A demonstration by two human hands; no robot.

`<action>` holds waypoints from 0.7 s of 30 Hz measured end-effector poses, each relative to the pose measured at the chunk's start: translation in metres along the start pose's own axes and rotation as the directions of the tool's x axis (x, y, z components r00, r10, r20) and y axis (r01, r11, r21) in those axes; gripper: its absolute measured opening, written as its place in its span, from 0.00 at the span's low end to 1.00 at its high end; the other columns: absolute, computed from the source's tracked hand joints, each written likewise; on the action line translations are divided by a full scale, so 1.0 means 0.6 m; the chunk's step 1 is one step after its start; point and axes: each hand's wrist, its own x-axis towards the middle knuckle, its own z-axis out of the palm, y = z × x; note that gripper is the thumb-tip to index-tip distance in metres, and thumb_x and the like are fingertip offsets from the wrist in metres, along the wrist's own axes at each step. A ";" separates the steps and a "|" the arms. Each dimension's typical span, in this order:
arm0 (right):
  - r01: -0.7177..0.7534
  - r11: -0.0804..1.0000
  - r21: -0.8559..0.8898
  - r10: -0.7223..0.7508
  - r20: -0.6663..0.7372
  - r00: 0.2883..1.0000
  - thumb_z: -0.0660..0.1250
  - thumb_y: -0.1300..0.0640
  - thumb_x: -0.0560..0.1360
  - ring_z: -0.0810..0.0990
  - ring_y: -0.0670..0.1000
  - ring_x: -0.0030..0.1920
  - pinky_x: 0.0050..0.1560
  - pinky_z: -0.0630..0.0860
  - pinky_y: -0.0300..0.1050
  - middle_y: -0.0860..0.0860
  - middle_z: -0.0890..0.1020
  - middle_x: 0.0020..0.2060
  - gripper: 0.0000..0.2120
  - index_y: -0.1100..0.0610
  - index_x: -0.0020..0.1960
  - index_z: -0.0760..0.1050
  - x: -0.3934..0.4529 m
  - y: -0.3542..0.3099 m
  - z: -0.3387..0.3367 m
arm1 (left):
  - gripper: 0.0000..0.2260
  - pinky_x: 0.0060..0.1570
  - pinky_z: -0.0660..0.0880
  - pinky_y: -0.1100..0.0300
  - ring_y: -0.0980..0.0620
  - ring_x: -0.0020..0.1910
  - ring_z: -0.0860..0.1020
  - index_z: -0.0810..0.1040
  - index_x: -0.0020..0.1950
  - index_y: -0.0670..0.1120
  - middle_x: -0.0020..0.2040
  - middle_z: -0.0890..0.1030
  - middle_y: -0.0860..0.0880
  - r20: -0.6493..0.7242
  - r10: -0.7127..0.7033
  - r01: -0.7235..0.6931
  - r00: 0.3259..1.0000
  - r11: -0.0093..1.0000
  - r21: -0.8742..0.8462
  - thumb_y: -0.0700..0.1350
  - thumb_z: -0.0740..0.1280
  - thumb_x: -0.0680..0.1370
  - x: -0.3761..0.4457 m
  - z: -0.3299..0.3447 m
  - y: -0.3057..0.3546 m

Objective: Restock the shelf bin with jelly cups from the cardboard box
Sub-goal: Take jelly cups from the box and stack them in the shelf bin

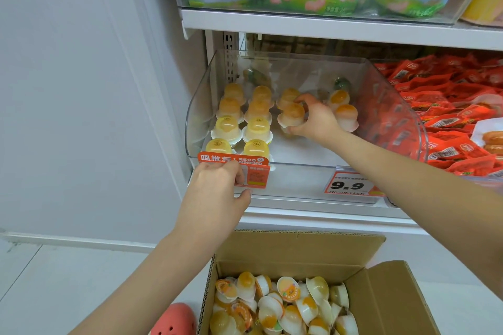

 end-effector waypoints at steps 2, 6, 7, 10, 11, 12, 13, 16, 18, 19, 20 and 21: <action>0.008 1.000 -0.002 -0.008 0.009 1.000 0.76 0.52 0.67 0.78 0.58 0.56 0.56 0.75 0.49 0.56 0.79 0.56 0.30 0.57 0.65 0.68 0.003 0.003 0.002 | 0.07 0.46 0.64 0.64 0.51 0.54 0.70 0.76 0.50 0.49 0.49 0.78 0.53 0.000 0.003 -0.003 1.000 1.000 0.000 0.49 0.69 0.75 0.000 0.000 0.000; 0.028 0.999 0.040 -0.028 -0.011 1.000 0.77 0.55 0.66 0.78 0.57 0.56 0.52 0.72 0.42 0.56 0.79 0.57 0.31 0.57 0.66 0.69 0.004 0.009 0.005 | 0.08 0.47 0.64 0.65 0.52 0.55 0.70 0.76 0.50 0.49 0.50 0.78 0.53 -0.002 0.003 -0.003 1.000 1.000 -0.001 0.49 0.69 0.75 0.000 0.001 0.000; 0.031 0.999 0.044 -0.031 -0.008 0.999 0.77 0.55 0.67 0.78 0.56 0.56 0.52 0.72 0.42 0.56 0.79 0.58 0.31 0.58 0.66 0.69 0.004 0.009 0.005 | 0.08 0.47 0.65 0.65 0.52 0.55 0.70 0.76 0.51 0.49 0.50 0.78 0.53 -0.004 0.005 -0.005 1.000 1.000 -0.001 0.49 0.69 0.75 0.000 0.001 0.000; 0.038 0.998 0.056 -0.038 0.002 0.999 0.77 0.55 0.67 0.78 0.57 0.57 0.54 0.73 0.44 0.56 0.79 0.58 0.32 0.58 0.66 0.68 0.006 0.010 0.007 | 0.08 0.48 0.66 0.64 0.52 0.56 0.71 0.76 0.51 0.49 0.51 0.78 0.53 -0.005 0.011 -0.011 1.000 1.000 -0.001 0.49 0.69 0.75 0.000 0.002 -0.001; 0.038 0.997 0.059 -0.039 0.004 0.999 0.77 0.54 0.67 0.78 0.57 0.57 0.54 0.73 0.45 0.56 0.79 0.58 0.32 0.58 0.66 0.68 0.006 0.011 0.008 | 0.08 0.49 0.66 0.65 0.52 0.56 0.71 0.76 0.51 0.49 0.51 0.78 0.53 -0.004 0.013 -0.013 1.000 1.000 -0.001 0.49 0.69 0.75 0.000 0.002 -0.001; 0.037 0.997 0.064 -0.038 0.006 0.999 0.77 0.54 0.67 0.78 0.57 0.56 0.54 0.73 0.45 0.56 0.78 0.58 0.32 0.58 0.67 0.67 0.006 0.012 0.008 | 0.08 0.48 0.65 0.65 0.52 0.56 0.70 0.76 0.51 0.49 0.51 0.78 0.53 -0.002 0.013 -0.013 1.000 1.000 0.001 0.49 0.69 0.75 0.000 0.002 -0.001; 0.036 0.997 0.066 -0.037 0.008 0.999 0.77 0.54 0.67 0.78 0.57 0.56 0.54 0.73 0.44 0.56 0.78 0.58 0.33 0.58 0.67 0.66 0.007 0.013 0.009 | 0.08 0.48 0.64 0.65 0.52 0.56 0.70 0.76 0.52 0.49 0.51 0.78 0.53 0.000 0.013 -0.013 1.000 1.000 0.004 0.49 0.69 0.75 0.000 0.002 -0.001; 0.037 0.998 0.051 -0.038 0.014 0.999 0.77 0.54 0.67 0.78 0.57 0.57 0.53 0.72 0.42 0.56 0.78 0.58 0.33 0.58 0.67 0.66 0.008 0.015 0.009 | 0.08 0.48 0.66 0.65 0.52 0.56 0.70 0.75 0.52 0.49 0.51 0.78 0.53 0.007 0.018 -0.018 1.000 1.000 0.016 0.49 0.68 0.75 0.000 0.002 -0.003; 0.035 0.998 0.047 -0.036 0.025 0.999 0.77 0.53 0.67 0.77 0.57 0.57 0.54 0.73 0.44 0.56 0.77 0.59 0.34 0.58 0.67 0.65 0.005 0.011 0.005 | 0.08 0.49 0.69 0.62 0.52 0.56 0.70 0.75 0.52 0.50 0.51 0.78 0.53 0.014 0.019 -0.019 1.000 1.000 0.022 0.49 0.68 0.75 -0.002 0.001 -0.004; 0.036 0.997 0.069 -0.038 0.015 0.999 0.77 0.53 0.66 0.77 0.57 0.57 0.54 0.74 0.45 0.56 0.77 0.60 0.35 0.58 0.68 0.65 0.000 0.007 -0.002 | 0.08 0.50 0.70 0.61 0.52 0.56 0.70 0.75 0.52 0.50 0.51 0.77 0.53 0.020 0.018 -0.019 1.000 1.000 0.025 0.50 0.68 0.75 -0.004 -0.001 -0.003; 0.033 0.994 0.103 -0.032 -0.018 0.999 0.78 0.53 0.66 0.78 0.56 0.56 0.53 0.74 0.45 0.55 0.76 0.60 0.35 0.58 0.68 0.65 -0.006 0.001 -0.012 | 0.09 0.50 0.71 0.60 0.52 0.56 0.70 0.75 0.53 0.49 0.51 0.77 0.53 0.025 0.018 -0.019 1.000 0.999 0.027 0.50 0.68 0.75 -0.006 -0.002 -0.003; 0.030 0.991 0.134 -0.020 -0.076 0.997 0.77 0.53 0.67 0.78 0.55 0.56 0.53 0.75 0.45 0.55 0.76 0.60 0.34 0.58 0.67 0.67 -0.016 -0.005 -0.026 | 0.09 0.50 0.72 0.59 0.52 0.56 0.71 0.75 0.53 0.49 0.51 0.77 0.52 0.028 0.017 -0.018 0.999 1.000 0.025 0.49 0.68 0.75 -0.008 -0.004 -0.001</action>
